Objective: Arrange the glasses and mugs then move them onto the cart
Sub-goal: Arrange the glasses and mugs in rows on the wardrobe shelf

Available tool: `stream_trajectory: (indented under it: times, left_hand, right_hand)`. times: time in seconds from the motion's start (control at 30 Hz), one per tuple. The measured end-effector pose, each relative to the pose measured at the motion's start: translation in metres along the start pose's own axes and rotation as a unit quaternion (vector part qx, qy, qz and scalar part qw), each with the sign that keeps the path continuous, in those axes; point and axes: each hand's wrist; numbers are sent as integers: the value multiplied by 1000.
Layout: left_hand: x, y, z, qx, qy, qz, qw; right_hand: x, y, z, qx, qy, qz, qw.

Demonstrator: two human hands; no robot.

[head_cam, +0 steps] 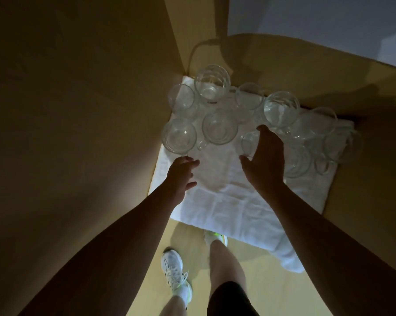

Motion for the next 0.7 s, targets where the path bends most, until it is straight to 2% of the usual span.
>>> stream_trajectory:
  times: [0.3, 0.47, 0.6, 0.7]
  left_hand:
    - [6, -16, 35, -40, -15, 93, 995]
    - [19, -27, 82, -32, -44, 51, 997]
    - [16, -26, 138, -6, -7, -10, 1000]
    - [6, -28, 189, 29, 28, -10, 999]
  right_hand:
    - [8, -15, 38, 64, 59, -45, 995]
    - [11, -37, 78, 67, 96, -76, 990]
    - [20, -72, 106, 75, 120, -96, 985]
    - [29, -112, 133, 51, 132, -117, 983]
Point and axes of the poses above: each hand's wrist, its own z-axis away from the middle knuckle, its own y-axis out of the palm, x = y × z, and after that the axes turned 15 degrees about z, right-handed
